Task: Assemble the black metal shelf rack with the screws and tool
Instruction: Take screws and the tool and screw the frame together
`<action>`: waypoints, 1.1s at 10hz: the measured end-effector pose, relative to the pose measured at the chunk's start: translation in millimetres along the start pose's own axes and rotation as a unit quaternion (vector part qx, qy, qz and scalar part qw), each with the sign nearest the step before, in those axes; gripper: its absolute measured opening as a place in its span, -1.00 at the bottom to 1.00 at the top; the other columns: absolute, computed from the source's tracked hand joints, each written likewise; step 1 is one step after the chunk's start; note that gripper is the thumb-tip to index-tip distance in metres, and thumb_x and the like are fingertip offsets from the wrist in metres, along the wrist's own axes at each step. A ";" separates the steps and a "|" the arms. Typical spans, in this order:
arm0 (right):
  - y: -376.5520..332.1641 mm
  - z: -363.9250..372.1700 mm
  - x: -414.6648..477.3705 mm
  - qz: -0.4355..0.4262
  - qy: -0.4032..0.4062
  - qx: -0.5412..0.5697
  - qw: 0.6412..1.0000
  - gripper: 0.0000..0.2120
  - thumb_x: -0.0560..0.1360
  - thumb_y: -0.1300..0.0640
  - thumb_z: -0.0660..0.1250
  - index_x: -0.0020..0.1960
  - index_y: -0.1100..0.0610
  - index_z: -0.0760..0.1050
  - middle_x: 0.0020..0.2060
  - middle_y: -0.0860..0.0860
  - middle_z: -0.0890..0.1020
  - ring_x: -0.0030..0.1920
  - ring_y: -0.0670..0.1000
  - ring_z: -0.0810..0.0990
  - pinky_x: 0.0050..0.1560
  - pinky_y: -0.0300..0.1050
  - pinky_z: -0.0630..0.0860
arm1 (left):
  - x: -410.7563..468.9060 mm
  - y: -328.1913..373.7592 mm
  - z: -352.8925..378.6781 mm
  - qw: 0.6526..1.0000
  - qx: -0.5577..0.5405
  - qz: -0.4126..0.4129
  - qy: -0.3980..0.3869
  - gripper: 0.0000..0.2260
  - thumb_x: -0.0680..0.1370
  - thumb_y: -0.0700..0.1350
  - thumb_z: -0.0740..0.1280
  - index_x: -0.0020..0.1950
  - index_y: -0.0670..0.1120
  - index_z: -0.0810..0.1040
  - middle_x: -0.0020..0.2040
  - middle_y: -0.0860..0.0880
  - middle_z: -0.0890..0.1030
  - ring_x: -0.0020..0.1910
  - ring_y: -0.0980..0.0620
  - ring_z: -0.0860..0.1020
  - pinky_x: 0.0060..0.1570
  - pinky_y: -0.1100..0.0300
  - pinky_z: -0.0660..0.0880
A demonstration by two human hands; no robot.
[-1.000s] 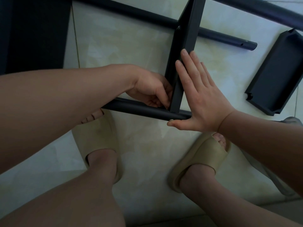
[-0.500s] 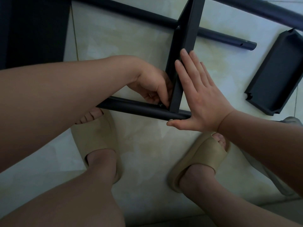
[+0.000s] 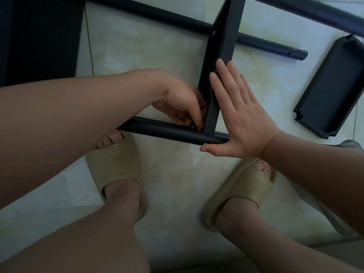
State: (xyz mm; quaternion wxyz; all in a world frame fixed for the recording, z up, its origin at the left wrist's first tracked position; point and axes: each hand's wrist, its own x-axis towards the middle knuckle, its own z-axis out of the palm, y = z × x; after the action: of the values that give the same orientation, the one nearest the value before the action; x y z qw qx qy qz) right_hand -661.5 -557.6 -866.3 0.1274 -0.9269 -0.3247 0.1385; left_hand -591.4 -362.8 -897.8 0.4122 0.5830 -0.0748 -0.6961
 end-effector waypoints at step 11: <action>0.2 0.4 0.3 -0.002 0.006 -0.002 1.000 0.18 0.43 -0.55 0.19 0.64 0.31 -0.07 0.63 0.27 -0.06 0.64 0.27 -0.13 0.57 0.35 0.04 | -4.6 0.5 -2.7 1.000 -0.004 -0.004 0.004 -0.75 0.52 -0.32 0.38 0.19 -0.19 0.57 -0.10 -0.07 0.62 -0.10 -0.03 0.53 0.03 0.11 0.45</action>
State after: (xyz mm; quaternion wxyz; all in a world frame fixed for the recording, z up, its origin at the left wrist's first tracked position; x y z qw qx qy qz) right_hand -661.3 -557.5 -866.7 0.1275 -0.9274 -0.3259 0.1324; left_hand -588.9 -359.1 -894.9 0.4117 0.5844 -0.0681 -0.6959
